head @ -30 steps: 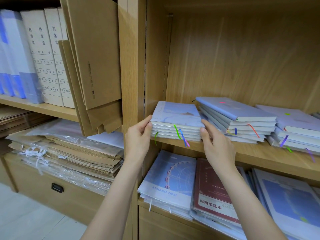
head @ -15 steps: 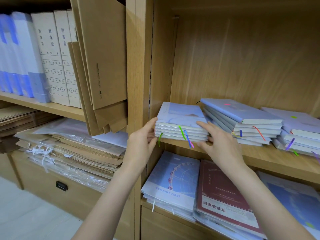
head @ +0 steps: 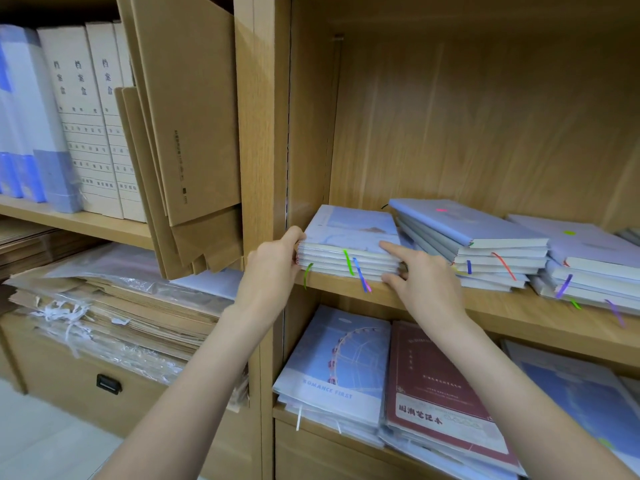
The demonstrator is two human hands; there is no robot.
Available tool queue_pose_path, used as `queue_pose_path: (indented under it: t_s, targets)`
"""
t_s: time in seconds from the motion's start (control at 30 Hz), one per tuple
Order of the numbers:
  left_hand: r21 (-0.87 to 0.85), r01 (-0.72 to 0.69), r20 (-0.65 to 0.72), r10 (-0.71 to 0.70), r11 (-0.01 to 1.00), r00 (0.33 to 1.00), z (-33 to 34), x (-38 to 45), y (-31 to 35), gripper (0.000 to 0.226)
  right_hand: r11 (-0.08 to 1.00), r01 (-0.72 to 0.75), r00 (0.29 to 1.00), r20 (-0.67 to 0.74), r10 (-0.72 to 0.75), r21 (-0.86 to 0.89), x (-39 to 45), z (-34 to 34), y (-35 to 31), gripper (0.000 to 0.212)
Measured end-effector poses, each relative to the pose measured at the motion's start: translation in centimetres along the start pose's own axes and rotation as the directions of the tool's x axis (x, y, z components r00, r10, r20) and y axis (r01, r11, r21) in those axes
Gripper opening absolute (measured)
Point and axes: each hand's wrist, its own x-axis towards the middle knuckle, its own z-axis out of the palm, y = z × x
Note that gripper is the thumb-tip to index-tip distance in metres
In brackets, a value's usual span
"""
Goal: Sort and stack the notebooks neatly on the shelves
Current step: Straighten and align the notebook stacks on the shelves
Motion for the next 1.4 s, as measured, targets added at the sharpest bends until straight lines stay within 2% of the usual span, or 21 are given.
queue_pose_path:
  t_s: [0.1,0.23,0.33,0.37,0.43,0.5,0.6,0.7,0.8,1.07,1.17,1.3,1.4]
  targets:
    - [0.115,0.014,0.037,-0.019,0.993,0.999,0.6,1.3,-0.4,0.03,0.998,-0.006,1.0,0.023,0.008,-0.055,0.6,0.2,-0.6,0.05]
    - [0.184,0.028,0.061,-0.04,0.983,0.997,1.3,2.8,-0.6,0.034,0.994,0.003,1.0,0.015,-0.001,-0.11,1.3,0.5,-1.5,0.044]
    - [0.128,0.09,-0.042,-0.085,0.988,0.995,1.8,1.4,-0.3,0.043,0.992,-0.009,1.0,0.01,0.01,-0.125,1.9,0.8,-1.8,0.043]
    - [0.099,0.081,-0.103,-0.071,0.992,0.992,2.1,0.4,-0.3,0.041,0.992,-0.008,1.0,0.011,0.009,-0.127,2.0,0.9,-1.8,0.044]
    - [0.079,0.009,-0.14,0.002,0.997,0.99,2.9,-1.4,0.0,0.026,0.992,-0.005,1.0,0.011,0.006,-0.13,2.3,1.0,-1.8,0.045]
    - [0.135,-0.086,-0.127,0.103,0.987,0.986,3.9,-1.9,0.0,0.018,0.992,-0.005,1.0,0.009,0.006,-0.122,2.6,1.1,-1.8,0.044]
    - [0.191,-0.165,-0.019,0.171,0.968,0.985,4.0,-1.2,0.4,0.043,0.994,-0.015,1.0,0.009,0.016,-0.106,3.0,1.3,-1.8,0.046]
    - [0.23,-0.114,0.148,0.081,0.966,0.986,3.8,-0.3,1.0,0.06,0.995,-0.013,1.0,0.004,0.013,-0.096,3.3,1.5,-1.9,0.046]
    - [0.296,-0.101,0.179,0.049,0.95,0.983,4.0,0.4,1.2,0.051,0.995,-0.011,1.0,-0.017,0.009,-0.098,3.8,1.8,-2.0,0.044]
    - [0.314,-0.012,0.309,-0.09,0.949,0.947,4.5,2.3,1.6,0.058,0.993,-0.044,0.999,-0.003,0.044,-0.109,5.5,2.4,-2.3,0.039]
    - [0.316,-0.002,0.322,-0.106,0.949,0.941,4.6,2.4,1.6,0.06,0.992,-0.04,0.999,-0.002,0.04,-0.118,5.6,2.7,-2.1,0.041]
    - [0.308,-0.006,0.263,-0.079,0.951,0.962,5.0,1.6,1.4,0.058,0.996,-0.038,0.999,0.001,0.039,-0.082,5.5,2.9,-2.0,0.046]
    - [0.253,0.005,0.214,-0.061,0.968,0.975,4.8,1.0,1.0,0.052,0.999,0.036,0.999,-0.001,-0.036,-0.018,3.6,1.9,-1.7,0.049]
